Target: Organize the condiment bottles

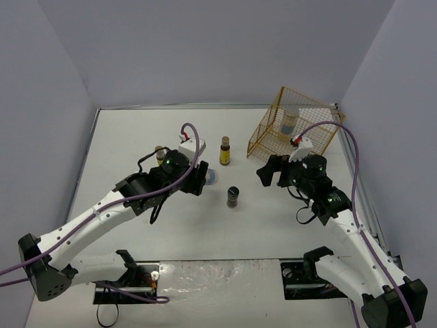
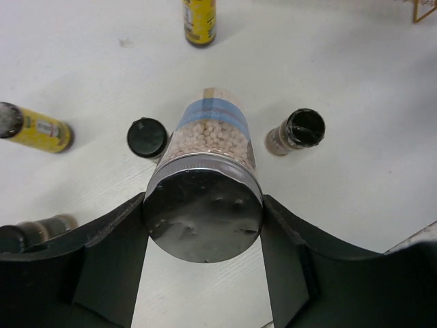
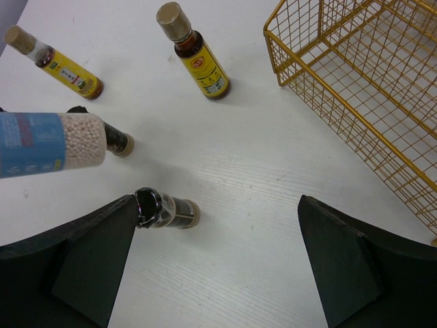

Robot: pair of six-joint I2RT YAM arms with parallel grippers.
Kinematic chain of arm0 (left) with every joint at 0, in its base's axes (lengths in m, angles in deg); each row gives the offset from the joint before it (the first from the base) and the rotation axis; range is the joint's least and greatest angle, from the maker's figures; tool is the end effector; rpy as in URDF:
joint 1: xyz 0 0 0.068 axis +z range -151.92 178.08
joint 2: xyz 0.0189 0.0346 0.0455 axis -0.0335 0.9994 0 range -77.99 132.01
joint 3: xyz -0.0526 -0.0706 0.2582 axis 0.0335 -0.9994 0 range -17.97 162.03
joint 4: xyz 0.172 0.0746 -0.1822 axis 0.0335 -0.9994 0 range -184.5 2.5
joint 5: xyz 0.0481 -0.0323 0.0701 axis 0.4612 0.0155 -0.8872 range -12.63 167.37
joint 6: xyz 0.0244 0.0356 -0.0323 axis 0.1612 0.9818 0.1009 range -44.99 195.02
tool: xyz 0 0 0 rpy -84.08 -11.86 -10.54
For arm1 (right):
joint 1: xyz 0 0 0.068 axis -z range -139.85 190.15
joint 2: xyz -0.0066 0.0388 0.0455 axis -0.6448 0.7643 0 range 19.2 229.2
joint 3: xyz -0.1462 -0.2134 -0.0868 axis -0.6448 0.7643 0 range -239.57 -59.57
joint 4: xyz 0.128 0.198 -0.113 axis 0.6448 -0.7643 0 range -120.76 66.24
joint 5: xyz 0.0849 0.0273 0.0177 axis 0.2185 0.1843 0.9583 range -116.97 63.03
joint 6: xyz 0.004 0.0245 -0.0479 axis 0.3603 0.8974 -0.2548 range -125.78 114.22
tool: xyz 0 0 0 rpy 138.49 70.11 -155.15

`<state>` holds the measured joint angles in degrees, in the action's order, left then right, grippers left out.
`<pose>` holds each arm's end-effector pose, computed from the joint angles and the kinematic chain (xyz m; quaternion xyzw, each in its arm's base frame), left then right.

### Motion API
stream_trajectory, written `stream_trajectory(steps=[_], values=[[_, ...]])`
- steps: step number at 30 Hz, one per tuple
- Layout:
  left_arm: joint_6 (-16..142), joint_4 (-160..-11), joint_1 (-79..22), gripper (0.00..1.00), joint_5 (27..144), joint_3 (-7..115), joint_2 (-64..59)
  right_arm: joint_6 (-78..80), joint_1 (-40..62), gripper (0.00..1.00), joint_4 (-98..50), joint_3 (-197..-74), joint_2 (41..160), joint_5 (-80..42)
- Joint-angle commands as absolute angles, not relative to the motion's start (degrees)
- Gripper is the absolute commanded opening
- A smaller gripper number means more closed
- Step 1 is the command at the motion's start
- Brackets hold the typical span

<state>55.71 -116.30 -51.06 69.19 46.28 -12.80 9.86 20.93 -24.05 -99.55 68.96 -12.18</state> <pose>0.1675 -0.1858 0.3549 0.1875 0.8428 -0.2306 0.4487 0.1933 0.0770 0.3136 -0.1063 0.7571 0.2849 0.5782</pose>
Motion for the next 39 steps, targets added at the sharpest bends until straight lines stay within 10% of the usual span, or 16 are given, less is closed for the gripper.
stream_trajectory(steps=[1,24,39], values=[[59.4,-133.0,-51.1,0.00,68.1,54.8,-11.1,10.4,20.6,1.00,-21.3,-102.5,67.9,-12.7],[58.8,-134.9,-51.3,0.00,74.7,62.2,9.4,10.7,20.4,1.00,-22.7,-101.1,65.5,-12.5],[58.8,-131.8,-51.2,0.89,70.6,61.2,2.4,8.5,20.2,1.00,-21.5,-103.2,68.2,-9.4]])
